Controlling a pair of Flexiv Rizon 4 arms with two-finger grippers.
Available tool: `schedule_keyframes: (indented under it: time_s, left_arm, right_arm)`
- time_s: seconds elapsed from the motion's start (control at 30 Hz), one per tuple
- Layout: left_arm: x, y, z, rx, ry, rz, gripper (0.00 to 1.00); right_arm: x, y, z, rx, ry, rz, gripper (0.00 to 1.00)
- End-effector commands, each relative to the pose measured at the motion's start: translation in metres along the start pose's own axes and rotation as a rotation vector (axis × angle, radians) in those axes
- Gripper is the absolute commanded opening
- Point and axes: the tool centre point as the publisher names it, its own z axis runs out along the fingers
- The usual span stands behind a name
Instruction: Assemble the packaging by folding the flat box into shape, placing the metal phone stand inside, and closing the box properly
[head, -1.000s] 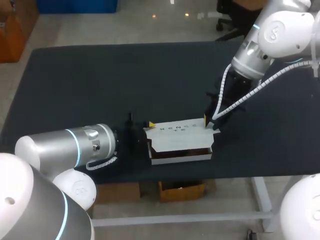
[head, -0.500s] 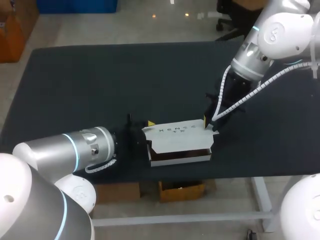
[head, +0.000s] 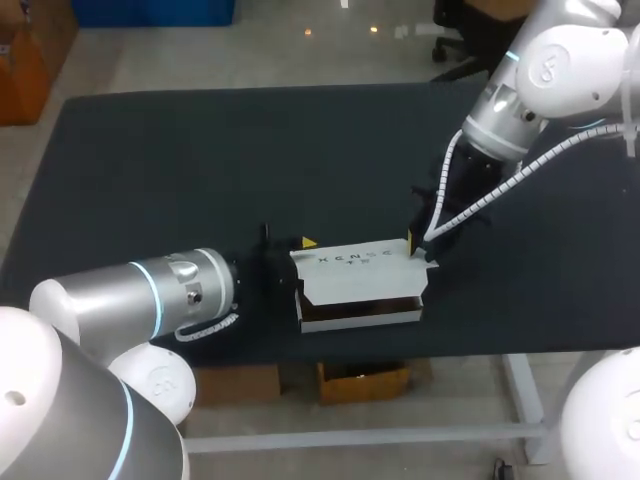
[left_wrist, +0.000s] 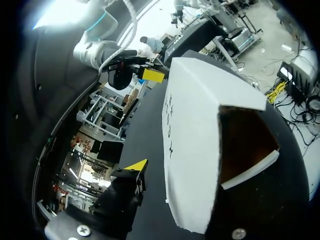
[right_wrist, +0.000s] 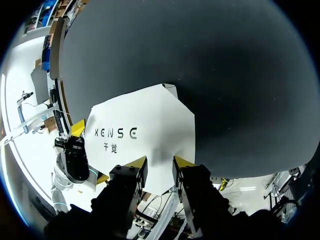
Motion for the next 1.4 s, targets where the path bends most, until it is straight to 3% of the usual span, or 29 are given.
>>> schedule_keyframes:
  time_s: [0.03, 0.27, 0.7, 1.13, 1.27, 1.4]
  left_arm:
    - [0.006, 0.003, -0.016, 0.046, -0.014, -0.004, 0.42]
    - [0.014, 0.0, -0.034, 0.01, -0.021, -0.001, 0.49]
    - [0.014, 0.002, -0.085, -0.072, -0.039, 0.013, 0.48]
    - [0.004, 0.012, -0.111, -0.167, 0.046, -0.133, 0.49]
    - [-0.003, 0.015, -0.113, -0.219, 0.048, -0.214, 1.0]
    - [-0.011, 0.02, -0.114, -0.243, 0.025, -0.287, 1.0]
  right_arm:
    - [0.0, -0.001, 0.0, 0.0, 0.0, -0.001, 0.31]
    - [0.001, 0.0, 0.002, 0.003, 0.001, -0.004, 0.31]
    - [0.0, 0.0, 0.003, -0.001, 0.008, -0.003, 0.31]
    - [-0.002, -0.002, 0.005, -0.001, 0.013, 0.0, 0.31]
    - [-0.002, -0.002, 0.006, -0.001, 0.013, -0.001, 0.31]
    - [0.0, -0.003, 0.007, -0.003, 0.008, -0.004, 0.31]
